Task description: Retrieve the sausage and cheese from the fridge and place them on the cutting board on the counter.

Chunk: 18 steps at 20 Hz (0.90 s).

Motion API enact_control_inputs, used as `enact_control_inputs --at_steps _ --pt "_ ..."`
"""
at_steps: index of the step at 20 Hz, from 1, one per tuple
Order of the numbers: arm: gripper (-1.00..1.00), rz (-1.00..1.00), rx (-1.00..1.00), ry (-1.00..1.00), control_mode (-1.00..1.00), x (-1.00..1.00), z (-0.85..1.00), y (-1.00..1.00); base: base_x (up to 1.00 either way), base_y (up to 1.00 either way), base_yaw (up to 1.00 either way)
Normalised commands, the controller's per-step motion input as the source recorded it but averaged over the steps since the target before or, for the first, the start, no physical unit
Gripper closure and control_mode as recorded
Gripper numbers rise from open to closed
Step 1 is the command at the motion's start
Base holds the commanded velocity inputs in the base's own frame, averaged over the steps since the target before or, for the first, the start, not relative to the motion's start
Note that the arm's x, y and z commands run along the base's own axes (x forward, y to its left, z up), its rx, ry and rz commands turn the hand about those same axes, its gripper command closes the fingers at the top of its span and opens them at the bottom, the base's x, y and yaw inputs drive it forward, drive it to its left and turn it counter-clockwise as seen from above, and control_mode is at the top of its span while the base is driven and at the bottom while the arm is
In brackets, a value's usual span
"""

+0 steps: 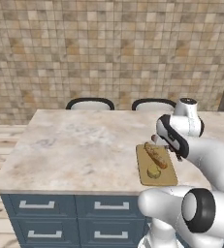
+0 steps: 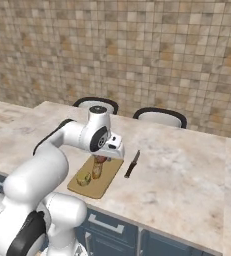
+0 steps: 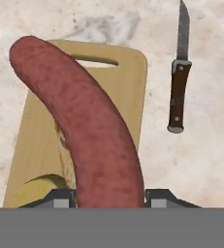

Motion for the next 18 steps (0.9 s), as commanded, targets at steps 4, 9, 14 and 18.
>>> enact_control_inputs --at_steps 4,9,14,18 --pt "1.0 0.0 0.01 0.0 -1.0 0.32 -0.32 0.0 0.0 0.0 0.0" --pt "1.0 0.0 0.04 0.0 -1.0 0.26 -0.28 -0.03 0.0 0.0 0.0" --pt "1.0 0.0 0.03 0.0 -1.0 0.03 -0.29 -0.11 0.0 0.0 0.0" --pt "1.0 0.0 0.0 0.0 -1.0 0.0 -0.34 -0.01 0.0 0.0 0.0"
